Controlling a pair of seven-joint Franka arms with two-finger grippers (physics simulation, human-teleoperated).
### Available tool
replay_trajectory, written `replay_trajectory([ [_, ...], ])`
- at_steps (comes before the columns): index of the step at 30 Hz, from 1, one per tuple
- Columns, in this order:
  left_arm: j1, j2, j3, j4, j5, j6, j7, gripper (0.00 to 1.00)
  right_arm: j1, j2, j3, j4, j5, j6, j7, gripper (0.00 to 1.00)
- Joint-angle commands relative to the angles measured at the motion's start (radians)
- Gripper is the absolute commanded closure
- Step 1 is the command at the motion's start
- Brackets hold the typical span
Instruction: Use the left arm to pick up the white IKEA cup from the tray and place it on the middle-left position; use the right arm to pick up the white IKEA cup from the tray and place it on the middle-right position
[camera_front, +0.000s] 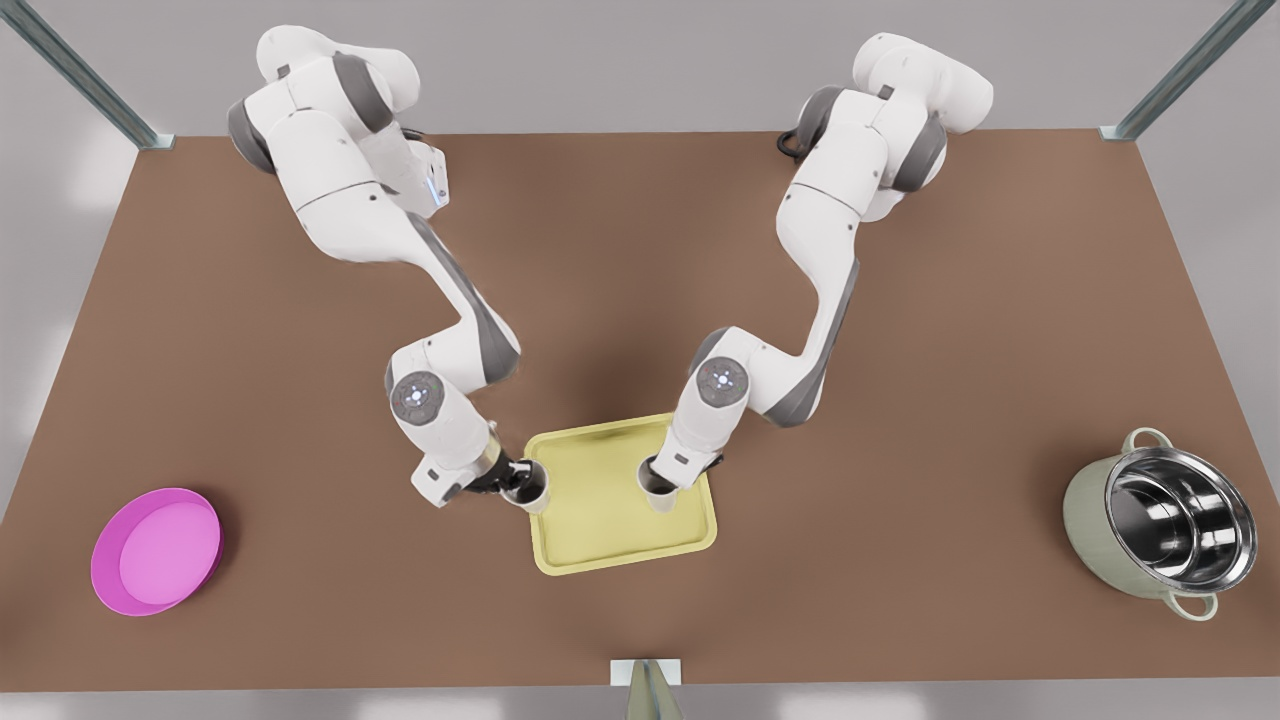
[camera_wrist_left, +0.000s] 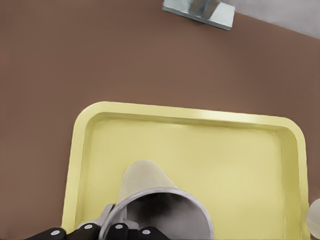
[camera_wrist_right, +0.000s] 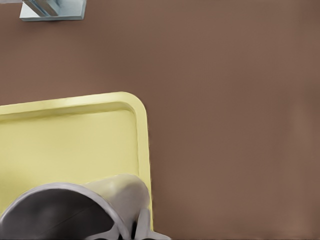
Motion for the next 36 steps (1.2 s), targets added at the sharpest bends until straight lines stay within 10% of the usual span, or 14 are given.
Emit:
replay_trajectory([
  [1, 0.048, -0.055, -0.003, 0.000, -0.026, -0.131, 0.032, 1.00, -0.054, -0.039, 0.000, -0.061, 0.000, -0.003, -0.228, 0.76],
  [10, 0.434, -0.046, -0.001, -0.008, -0.083, -0.242, 0.860, 1.00, -0.109, -0.048, 0.006, -0.231, 0.000, 0.146, -0.272, 0.68],
  [11, 0.434, -0.029, -0.006, -0.008, -0.087, -0.207, 0.859, 1.00, -0.109, -0.048, 0.006, -0.231, 0.000, 0.146, -0.268, 0.46],
  [17, 0.442, 0.005, -0.014, -0.008, -0.161, -0.159, 0.859, 1.00, -0.109, -0.048, 0.006, -0.230, 0.000, 0.145, -0.268, 0.20],
  [18, 0.442, 0.015, -0.015, -0.008, -0.161, -0.145, 0.857, 1.00, -0.109, -0.053, 0.006, -0.230, 0.000, 0.138, -0.268, 0.00],
  [22, 0.442, 0.032, -0.015, -0.005, -0.158, -0.124, 0.859, 1.00, -0.109, -0.102, 0.005, -0.224, 0.000, -0.021, -0.262, 0.00],
  [23, 0.440, 0.032, -0.015, -0.005, -0.158, -0.124, 0.871, 0.10, -0.111, -0.117, 0.002, -0.208, 0.000, -0.115, -0.262, 0.00],
  [24, 0.440, 0.031, -0.015, -0.005, -0.158, -0.124, 0.879, 0.00, -0.111, -0.137, 0.000, -0.190, 0.000, -0.122, -0.262, 0.00],
  [30, 0.443, 0.014, -0.006, -0.006, -0.110, -0.163, 0.882, 0.00, -0.112, -0.396, -0.118, 0.075, 0.001, -0.742, -0.411, 0.00],
  [35, 0.447, -0.506, 0.023, -0.032, 0.051, -0.783, 0.885, 0.00, -0.112, -0.405, -0.259, 0.163, 0.021, -0.860, -0.462, 0.00],
  [36, 0.450, -0.688, 0.025, -0.303, 0.042, -0.623, 0.883, 0.00, -0.112, -0.430, -0.265, 0.117, 0.020, -0.846, -0.457, 0.00],
])
